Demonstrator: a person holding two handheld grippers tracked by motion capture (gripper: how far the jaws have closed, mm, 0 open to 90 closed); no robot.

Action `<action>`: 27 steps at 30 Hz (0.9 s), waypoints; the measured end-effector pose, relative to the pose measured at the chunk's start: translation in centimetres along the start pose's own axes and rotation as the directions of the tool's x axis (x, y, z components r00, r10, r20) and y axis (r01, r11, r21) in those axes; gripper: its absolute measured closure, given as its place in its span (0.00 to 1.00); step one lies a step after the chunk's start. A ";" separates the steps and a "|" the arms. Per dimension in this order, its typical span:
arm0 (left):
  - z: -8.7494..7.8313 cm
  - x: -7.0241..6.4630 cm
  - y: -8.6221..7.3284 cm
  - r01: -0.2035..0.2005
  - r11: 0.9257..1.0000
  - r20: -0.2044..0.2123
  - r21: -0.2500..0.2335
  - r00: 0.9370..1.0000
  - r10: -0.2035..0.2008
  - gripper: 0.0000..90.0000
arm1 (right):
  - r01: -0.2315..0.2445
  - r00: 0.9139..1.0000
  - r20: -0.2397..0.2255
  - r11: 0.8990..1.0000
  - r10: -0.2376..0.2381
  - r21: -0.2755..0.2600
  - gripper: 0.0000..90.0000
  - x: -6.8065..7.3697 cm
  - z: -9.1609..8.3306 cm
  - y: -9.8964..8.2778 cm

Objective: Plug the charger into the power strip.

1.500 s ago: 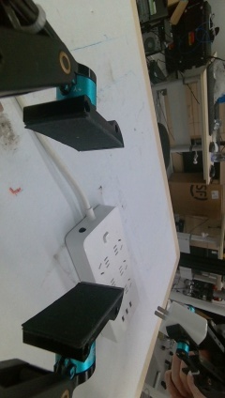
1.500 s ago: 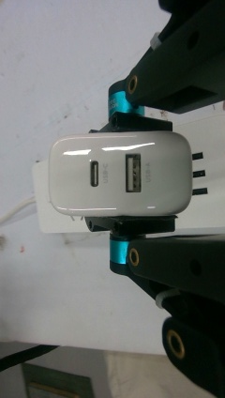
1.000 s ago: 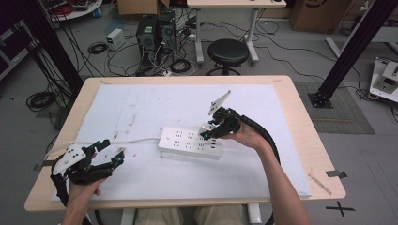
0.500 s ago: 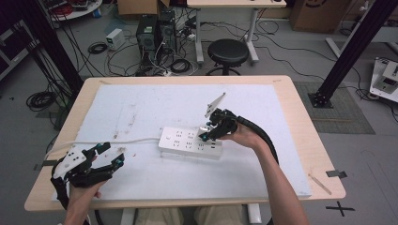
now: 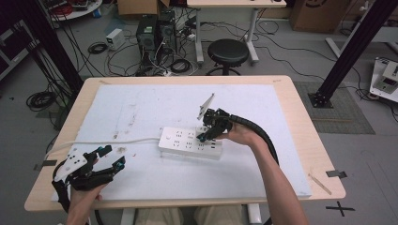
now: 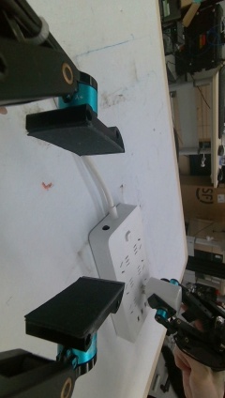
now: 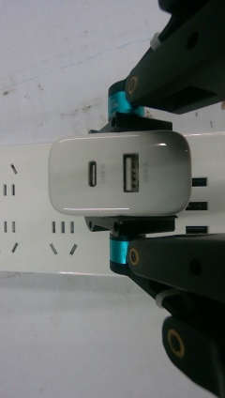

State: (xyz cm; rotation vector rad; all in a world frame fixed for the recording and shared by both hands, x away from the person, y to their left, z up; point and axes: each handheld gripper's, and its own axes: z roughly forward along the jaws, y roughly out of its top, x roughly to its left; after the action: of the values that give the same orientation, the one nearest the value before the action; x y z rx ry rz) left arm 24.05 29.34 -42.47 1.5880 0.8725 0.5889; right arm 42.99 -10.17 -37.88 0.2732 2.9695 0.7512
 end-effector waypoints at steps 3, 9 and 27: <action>0.0 0.0 0.0 -0.001 1.000 0.003 -0.002 1.000 0.001 0.32 | -0.004 1.000 -0.006 1.000 0.004 -0.010 0.70 0.0 0.0 -0.1; 0.0 0.0 0.0 0.009 1.000 0.008 0.000 1.000 -0.009 0.34 | -0.010 1.000 -0.018 1.000 0.009 -0.022 0.70 -0.2 0.0 -0.3; 0.0 -0.2 -0.1 0.000 1.000 0.014 0.004 1.000 0.000 0.34 | 0.006 1.000 -0.003 1.000 -0.006 -0.007 0.71 0.0 0.8 -0.6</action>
State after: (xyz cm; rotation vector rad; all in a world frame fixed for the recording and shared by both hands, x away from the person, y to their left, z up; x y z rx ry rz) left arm 23.89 29.16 -42.58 1.5938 0.8634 0.5756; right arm 42.95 -10.34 -38.82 0.2629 2.9687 0.7612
